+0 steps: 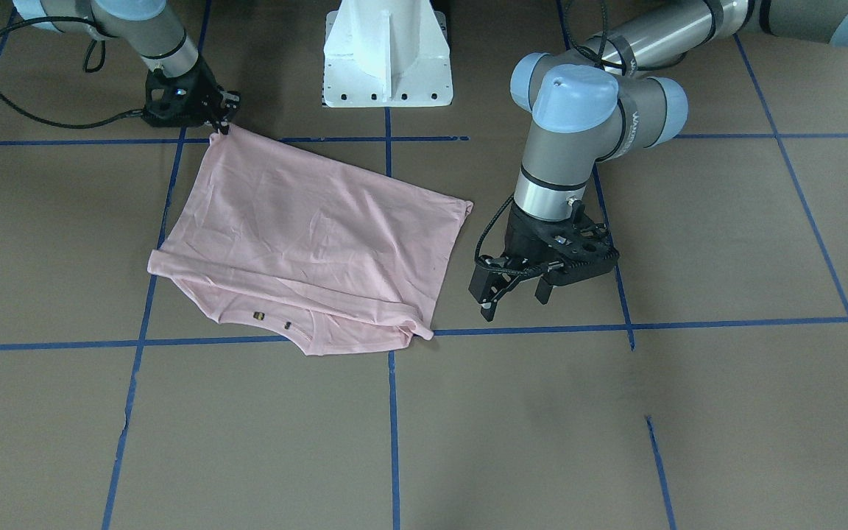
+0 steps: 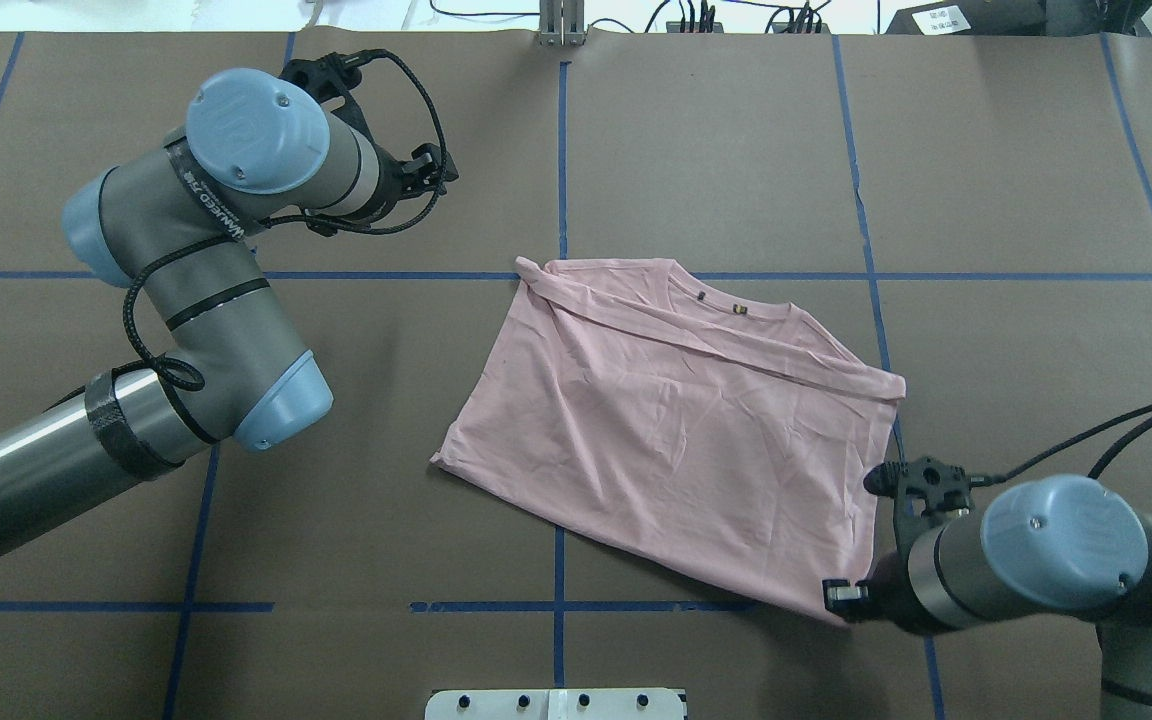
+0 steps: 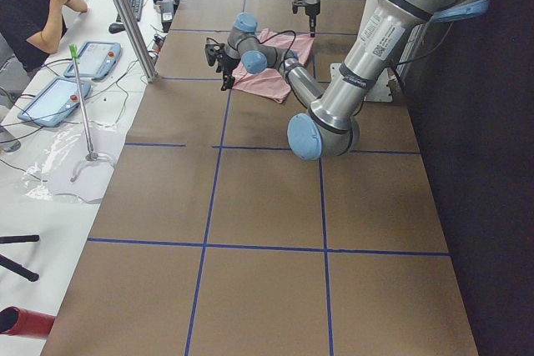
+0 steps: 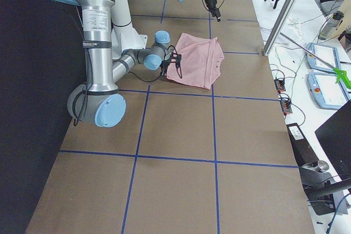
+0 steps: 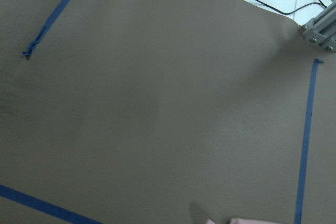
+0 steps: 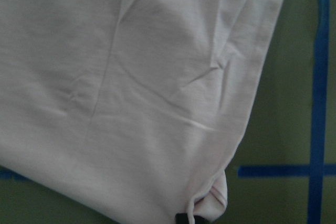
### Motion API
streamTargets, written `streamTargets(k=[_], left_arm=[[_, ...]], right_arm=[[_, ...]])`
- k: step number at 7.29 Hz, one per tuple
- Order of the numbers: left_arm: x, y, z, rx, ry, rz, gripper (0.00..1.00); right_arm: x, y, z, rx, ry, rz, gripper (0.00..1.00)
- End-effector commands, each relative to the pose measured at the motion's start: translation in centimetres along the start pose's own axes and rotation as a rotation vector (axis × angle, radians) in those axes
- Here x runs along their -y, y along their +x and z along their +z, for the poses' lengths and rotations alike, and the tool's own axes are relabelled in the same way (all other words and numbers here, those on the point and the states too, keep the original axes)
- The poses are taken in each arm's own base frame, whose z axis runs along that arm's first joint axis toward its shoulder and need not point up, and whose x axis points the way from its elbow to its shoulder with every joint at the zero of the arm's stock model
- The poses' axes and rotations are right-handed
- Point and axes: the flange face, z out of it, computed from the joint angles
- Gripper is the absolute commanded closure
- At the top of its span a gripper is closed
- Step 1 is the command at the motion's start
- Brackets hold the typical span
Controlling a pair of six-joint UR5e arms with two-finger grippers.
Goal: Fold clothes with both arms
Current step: 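Drag the folded shirt with the right gripper toward the robot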
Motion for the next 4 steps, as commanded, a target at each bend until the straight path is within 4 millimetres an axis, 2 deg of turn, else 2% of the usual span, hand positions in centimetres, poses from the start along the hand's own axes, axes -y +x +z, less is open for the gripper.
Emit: streamTargets(k=[1, 2, 4], left_arm=[[-3.4, 0.9, -0.8, -0.006, -0.052, 0.025, 0.00], [-7.3, 1.5, -1.3, 0.008, -0.110, 0.015, 0.00], [-16.9, 0.8, 0.4, 0.119, -0.204, -0.106, 0.00]], right_arm=[[-4.5, -1.4, 0.1, 0.016, -0.045, -0.005, 0.01], [-4.3, -2.3, -1.5, 0.055, 0.000, -0.004, 0.00], [0.4, -5.5, -5.8, 0.175, 0.117, 0.048, 0.00]])
